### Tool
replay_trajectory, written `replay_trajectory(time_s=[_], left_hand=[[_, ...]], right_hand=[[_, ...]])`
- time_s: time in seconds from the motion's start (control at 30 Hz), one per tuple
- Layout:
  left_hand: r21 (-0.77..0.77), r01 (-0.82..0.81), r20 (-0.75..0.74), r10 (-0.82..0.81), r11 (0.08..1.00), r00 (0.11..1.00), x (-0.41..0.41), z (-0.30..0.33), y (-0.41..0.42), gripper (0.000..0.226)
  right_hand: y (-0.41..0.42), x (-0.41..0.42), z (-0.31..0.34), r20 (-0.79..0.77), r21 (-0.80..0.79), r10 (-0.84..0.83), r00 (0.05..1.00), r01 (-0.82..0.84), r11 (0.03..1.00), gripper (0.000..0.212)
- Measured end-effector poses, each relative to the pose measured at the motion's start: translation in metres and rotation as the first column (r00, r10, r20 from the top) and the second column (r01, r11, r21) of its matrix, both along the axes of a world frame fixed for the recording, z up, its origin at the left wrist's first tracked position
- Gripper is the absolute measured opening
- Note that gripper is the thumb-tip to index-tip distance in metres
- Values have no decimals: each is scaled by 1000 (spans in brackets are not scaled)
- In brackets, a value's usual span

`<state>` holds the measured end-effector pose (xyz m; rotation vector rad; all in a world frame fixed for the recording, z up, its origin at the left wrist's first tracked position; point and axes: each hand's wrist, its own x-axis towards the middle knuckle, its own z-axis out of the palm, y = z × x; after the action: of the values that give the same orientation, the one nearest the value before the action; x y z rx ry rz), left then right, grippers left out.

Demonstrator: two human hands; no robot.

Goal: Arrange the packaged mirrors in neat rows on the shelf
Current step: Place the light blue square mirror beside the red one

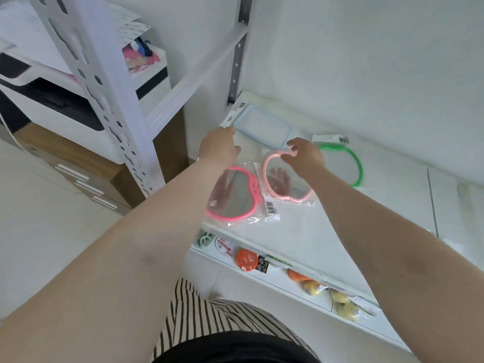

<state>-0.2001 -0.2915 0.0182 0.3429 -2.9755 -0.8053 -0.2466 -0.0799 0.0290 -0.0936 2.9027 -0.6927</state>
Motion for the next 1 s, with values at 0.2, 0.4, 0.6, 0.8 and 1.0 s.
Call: replay_trajectory(time_s=[0.2,0.4,0.6,0.8,1.0], left_hand=[[73,-50,10,49,996,999,-50,-23,12,50],[162,-75,61,66,984,996,-84,-44,16,55],[262,-104,177,59,959,982,-103,-49,23,65],[451,-334,182,281,828,942,-103,-45,18,46],[752,-369,163,388,546,907,-99,-34,28,27]], right_hand=[[-3,-43,-23,12,-4,-129,992,129,992,47],[-16,-70,-47,19,106,-187,982,184,977,51],[-34,-74,-61,20,245,-239,971,227,943,44],[-37,-72,-52,112,95,-311,944,302,949,22],[-54,-67,-31,121,-111,-180,976,194,975,14]])
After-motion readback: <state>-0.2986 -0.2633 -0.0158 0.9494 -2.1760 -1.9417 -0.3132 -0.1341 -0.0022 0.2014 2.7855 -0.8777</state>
